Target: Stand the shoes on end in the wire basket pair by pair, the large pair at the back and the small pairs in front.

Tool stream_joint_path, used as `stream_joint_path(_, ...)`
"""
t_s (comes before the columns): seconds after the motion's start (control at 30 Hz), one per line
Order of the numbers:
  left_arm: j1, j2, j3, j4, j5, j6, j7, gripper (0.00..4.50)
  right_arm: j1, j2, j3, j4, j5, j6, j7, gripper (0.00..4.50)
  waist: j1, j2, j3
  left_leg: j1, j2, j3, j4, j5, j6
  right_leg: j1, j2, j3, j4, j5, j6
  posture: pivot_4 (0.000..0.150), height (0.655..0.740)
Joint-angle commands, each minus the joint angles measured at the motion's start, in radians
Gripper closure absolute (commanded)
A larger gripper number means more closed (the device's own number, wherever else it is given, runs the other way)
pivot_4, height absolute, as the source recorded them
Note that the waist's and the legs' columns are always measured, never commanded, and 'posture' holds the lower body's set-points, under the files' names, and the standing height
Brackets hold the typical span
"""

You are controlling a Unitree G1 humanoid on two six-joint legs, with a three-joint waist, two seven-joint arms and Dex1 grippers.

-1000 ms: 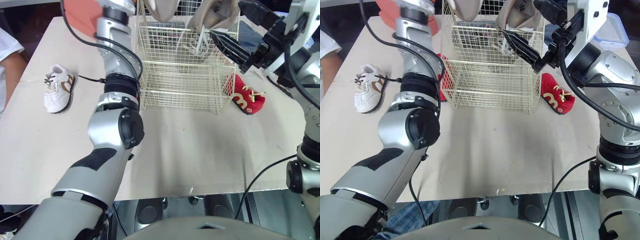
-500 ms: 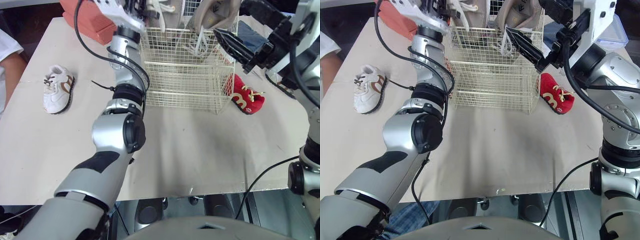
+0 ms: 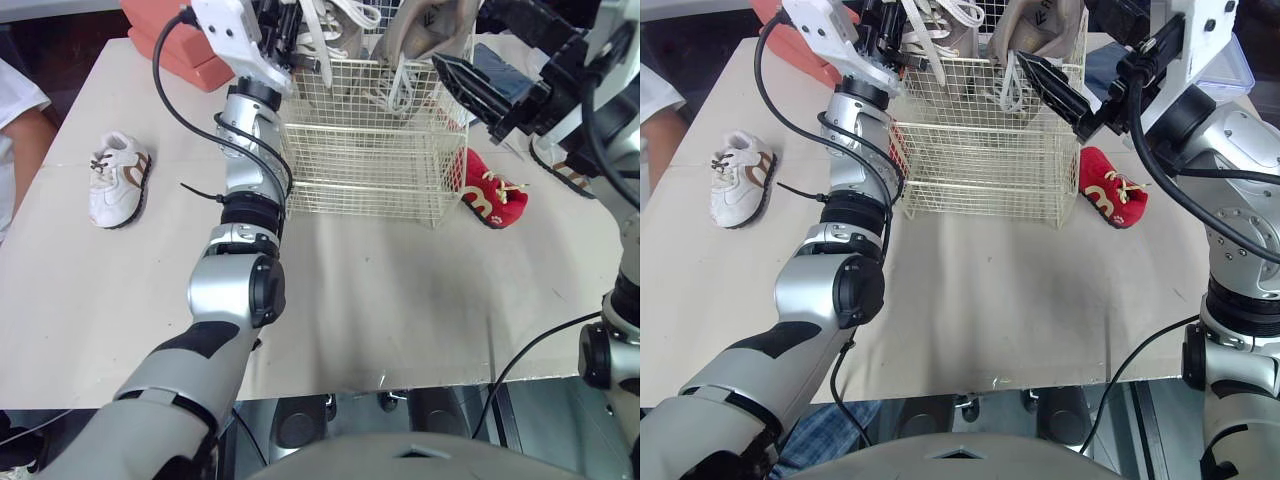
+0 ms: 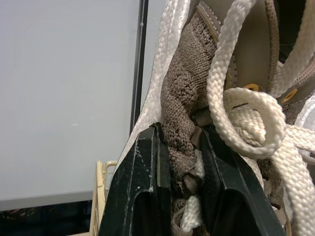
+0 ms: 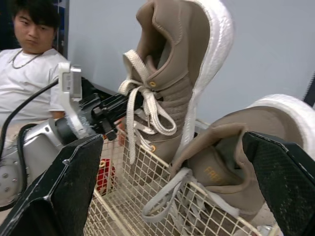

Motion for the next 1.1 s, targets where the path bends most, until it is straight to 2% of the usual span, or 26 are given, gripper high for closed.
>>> stream_joint_path(0.03, 0.046, -0.004, -0.011, -0.006, 0.004, 0.086, 0.035, 4.02, -0.027, -0.002, -0.027, -0.013, -0.003, -0.024, -0.010, 0.00, 0.000, 0.002, -0.001, 0.000, 0.000, 0.000, 0.000, 0.000, 0.000, 0.000, 0.000, 0.000, 0.000, 0.000, 0.000, 0.150, 0.6860)
stream_joint_path(0.13, 0.064, 0.004, -0.027, -0.032, 0.003, 0.166, 0.035, 4.02, -0.030, 0.000, -0.021, -0.011, -0.005, -0.025, -0.012, 0.00, 0.000, 0.004, -0.004, 0.001, 0.000, 0.000, 0.000, 0.000, 0.000, 0.001, 0.000, 0.000, 0.000, 0.000, 0.000, 0.150, 0.6860)
stream_joint_path(0.2, 0.074, 0.002, -0.023, -0.054, -0.006, 0.190, 0.045, 3.02, -0.032, 0.003, -0.018, -0.011, -0.007, -0.026, -0.014, 0.00, 0.000, 0.005, -0.005, 0.002, 0.000, 0.001, 0.000, 0.000, 0.000, 0.001, 0.000, 0.001, 0.000, 0.000, 0.000, 0.150, 0.6860)
stream_joint_path(0.23, 0.080, 0.002, -0.023, -0.069, -0.004, 0.189, 0.046, 2.72, -0.032, 0.003, -0.017, -0.011, -0.007, -0.025, -0.014, 0.00, 0.000, 0.007, -0.006, 0.002, 0.000, 0.001, 0.000, 0.000, 0.000, 0.001, 0.000, 0.001, 0.001, 0.000, 0.000, 0.150, 0.6860)
stream_joint_path(0.37, 0.107, -0.002, -0.016, -0.153, -0.027, 0.201, 0.044, 0.81, -0.029, 0.005, -0.016, -0.011, -0.008, -0.027, -0.013, 0.00, 0.000, 0.008, -0.007, 0.004, 0.000, 0.000, 0.000, 0.000, 0.000, 0.003, 0.000, 0.001, 0.001, 0.000, 0.000, 0.150, 0.6860)
stream_joint_path(0.43, 0.135, -0.003, -0.019, -0.220, -0.036, 0.224, 0.051, 0.04, -0.025, 0.006, -0.016, -0.011, -0.009, -0.030, -0.011, 0.00, -0.001, 0.008, -0.007, 0.007, 0.001, 0.000, 0.000, 0.000, 0.000, 0.006, 0.000, 0.001, 0.001, 0.000, 0.000, 0.150, 0.6860)
stream_joint_path(0.63, 0.243, 0.017, -0.035, -0.467, -0.053, 0.352, 0.090, 0.04, -0.014, 0.011, -0.018, -0.016, -0.014, -0.038, -0.014, 0.00, -0.002, 0.008, -0.007, 0.009, 0.001, 0.000, -0.001, 0.000, 0.000, 0.007, 0.000, 0.004, 0.001, 0.000, 0.000, 0.150, 0.6860)
stream_joint_path(0.8, 0.341, 0.051, -0.069, -0.681, -0.081, 0.456, 0.053, 0.04, 0.001, 0.015, -0.017, -0.021, -0.021, -0.046, -0.015, 0.00, 0.001, 0.008, -0.007, 0.007, 0.001, 0.000, -0.001, 0.000, 0.000, 0.006, 0.000, 0.004, 0.000, 0.000, 0.000, 0.150, 0.6860)
stream_joint_path(1.1, 0.296, 0.165, -0.066, -0.715, -0.143, 0.462, -0.118, 0.04, 0.006, 0.021, -0.011, -0.015, -0.031, -0.065, -0.010, 0.00, 0.004, 0.008, -0.006, 0.001, 0.001, -0.005, 0.000, 0.000, 0.000, 0.005, 0.000, -0.004, -0.003, 0.000, 0.000, 0.150, 0.6860)
